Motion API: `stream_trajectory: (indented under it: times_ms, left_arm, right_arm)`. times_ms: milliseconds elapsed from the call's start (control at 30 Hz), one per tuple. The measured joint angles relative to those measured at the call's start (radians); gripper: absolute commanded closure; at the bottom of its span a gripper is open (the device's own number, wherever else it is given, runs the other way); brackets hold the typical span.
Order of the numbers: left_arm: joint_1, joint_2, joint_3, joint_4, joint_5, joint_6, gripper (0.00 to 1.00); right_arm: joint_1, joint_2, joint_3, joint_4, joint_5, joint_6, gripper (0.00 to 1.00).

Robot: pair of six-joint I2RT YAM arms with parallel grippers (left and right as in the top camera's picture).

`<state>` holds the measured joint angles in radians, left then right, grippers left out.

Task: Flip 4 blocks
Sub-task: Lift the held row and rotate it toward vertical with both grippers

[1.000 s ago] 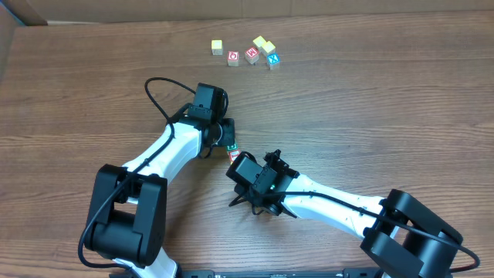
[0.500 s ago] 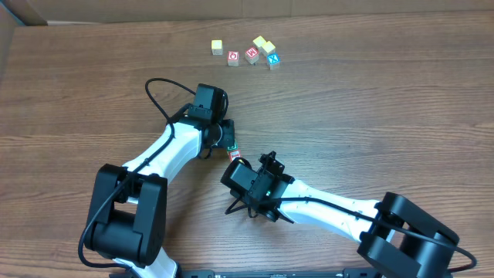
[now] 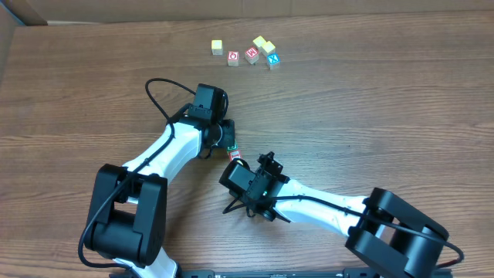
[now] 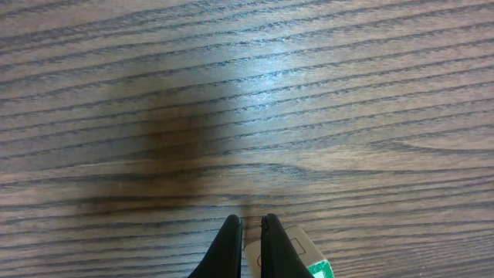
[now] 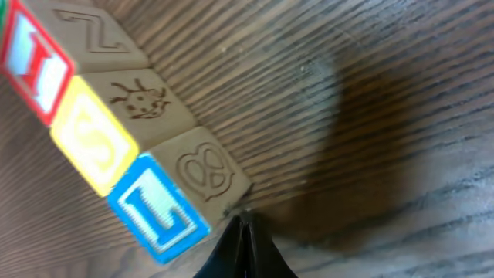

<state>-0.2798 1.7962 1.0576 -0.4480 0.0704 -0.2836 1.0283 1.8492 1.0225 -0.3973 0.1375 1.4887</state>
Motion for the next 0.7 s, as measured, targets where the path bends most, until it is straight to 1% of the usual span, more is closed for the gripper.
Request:
stream_trajectory:
  times_ms: [700]
  left_arm:
    - [0.000, 0.000, 0.000, 0.013, 0.000, 0.000, 0.96]
  right_arm:
    - [0.000, 0.007, 0.000, 0.058, -0.008, 0.000, 0.96]
